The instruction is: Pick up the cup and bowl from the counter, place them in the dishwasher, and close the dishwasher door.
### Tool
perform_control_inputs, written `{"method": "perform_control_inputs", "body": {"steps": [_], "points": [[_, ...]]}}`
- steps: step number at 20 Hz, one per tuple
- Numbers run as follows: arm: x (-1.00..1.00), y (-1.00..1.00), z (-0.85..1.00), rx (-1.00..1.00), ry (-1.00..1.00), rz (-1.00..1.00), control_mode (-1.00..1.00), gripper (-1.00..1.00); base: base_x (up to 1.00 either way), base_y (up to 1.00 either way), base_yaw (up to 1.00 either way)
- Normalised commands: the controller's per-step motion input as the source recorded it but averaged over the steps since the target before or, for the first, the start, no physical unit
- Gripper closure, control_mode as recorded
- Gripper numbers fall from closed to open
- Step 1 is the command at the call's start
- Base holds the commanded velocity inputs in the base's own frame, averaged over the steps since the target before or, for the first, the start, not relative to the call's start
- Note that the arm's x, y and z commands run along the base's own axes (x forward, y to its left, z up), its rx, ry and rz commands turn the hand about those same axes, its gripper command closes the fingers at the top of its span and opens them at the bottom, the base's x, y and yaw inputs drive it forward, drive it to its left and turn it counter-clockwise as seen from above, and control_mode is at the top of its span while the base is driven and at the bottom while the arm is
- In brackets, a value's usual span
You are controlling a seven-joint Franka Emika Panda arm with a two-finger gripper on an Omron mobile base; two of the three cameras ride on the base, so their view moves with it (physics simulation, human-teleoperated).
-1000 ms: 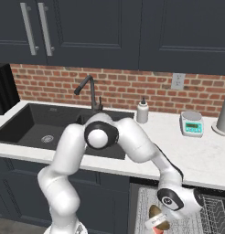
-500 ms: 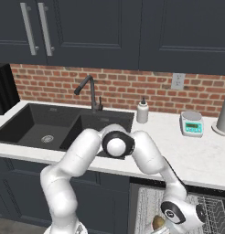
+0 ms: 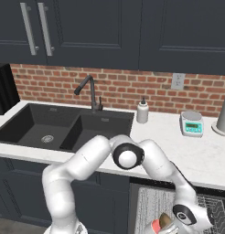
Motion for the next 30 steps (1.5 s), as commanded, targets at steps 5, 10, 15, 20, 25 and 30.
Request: {"method": "perform_control_inputs", "body": {"steps": [5,10,15,20,25,30], "points": [[0.61,-0.14,-0.36,0.00,0.00,-0.05,-1.00,1.00,0.00,0.00,0.00],[0.21,-0.26,-0.19,0.01,0.00,-0.10,-1.00,1.00,0.00,0.00,0.00],[0.21,-0.29,-0.27,0.00,-0.03,-0.10,-1.00,1.00,0.00,0.00,0.00],[0.10,-0.26,-0.50,0.00,0.00,-0.16,-1.00,1.00,0.00,0.00,0.00],[0.07,-0.10,-0.38,0.00,0.01,-0.20,-1.00,1.00,0.00,0.00,0.00],[0.02,-0.24,-0.40,0.00,0.00,-0.16,-1.00,1.00,0.00,0.00,0.00]]}}
